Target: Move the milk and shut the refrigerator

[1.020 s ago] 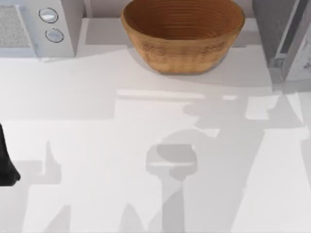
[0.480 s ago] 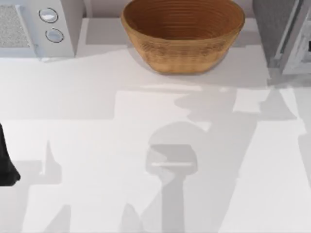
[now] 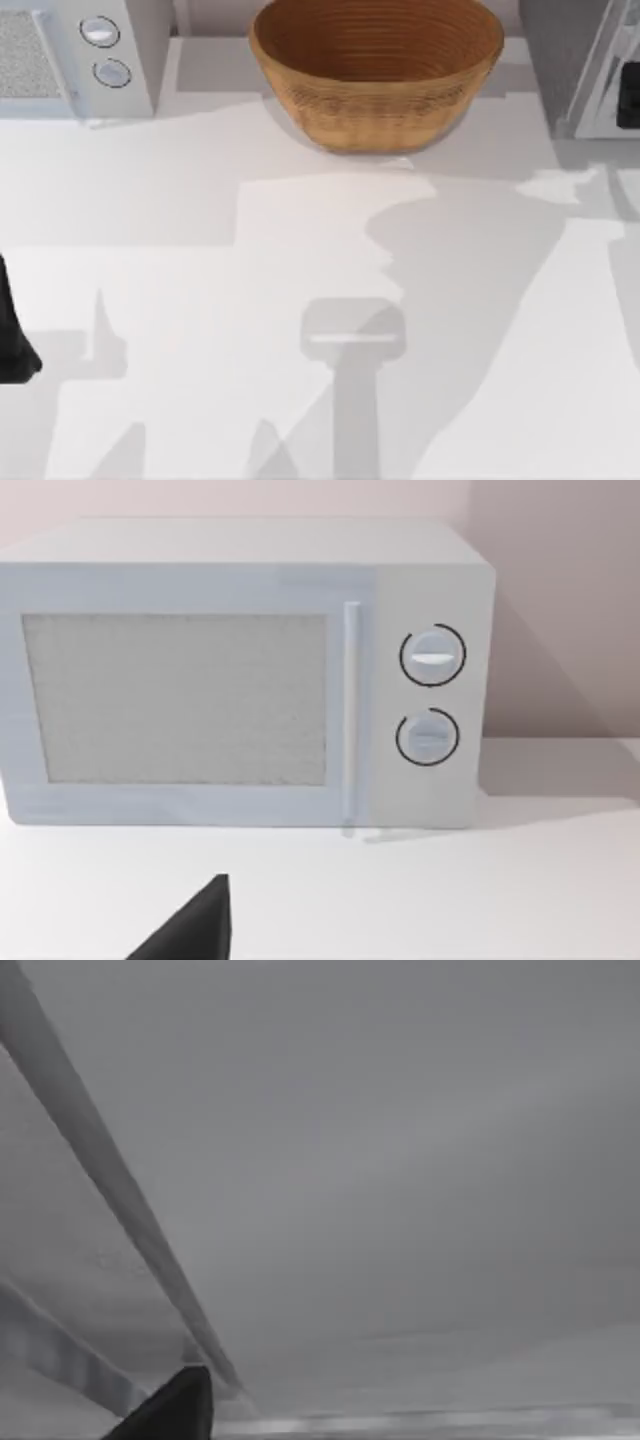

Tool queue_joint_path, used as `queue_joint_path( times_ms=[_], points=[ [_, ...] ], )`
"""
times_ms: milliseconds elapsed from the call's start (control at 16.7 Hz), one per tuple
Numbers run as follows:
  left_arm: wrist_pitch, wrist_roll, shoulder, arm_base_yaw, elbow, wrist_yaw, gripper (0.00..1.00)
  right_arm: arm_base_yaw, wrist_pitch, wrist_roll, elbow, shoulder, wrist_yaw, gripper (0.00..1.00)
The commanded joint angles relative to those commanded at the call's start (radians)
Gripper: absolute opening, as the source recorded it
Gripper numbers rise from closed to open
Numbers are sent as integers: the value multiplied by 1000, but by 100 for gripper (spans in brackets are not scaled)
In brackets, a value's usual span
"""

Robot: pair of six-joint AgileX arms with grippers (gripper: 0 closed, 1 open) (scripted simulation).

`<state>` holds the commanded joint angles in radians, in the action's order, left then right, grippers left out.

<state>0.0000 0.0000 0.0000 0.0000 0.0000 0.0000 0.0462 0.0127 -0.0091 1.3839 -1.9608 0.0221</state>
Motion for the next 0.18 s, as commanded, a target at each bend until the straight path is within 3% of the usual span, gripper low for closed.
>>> queue_joint_path(
  times_ms=[180],
  points=[
    [0,0,0,0,0,0,100,-1,8,1,28,-24,0,100]
  ],
)
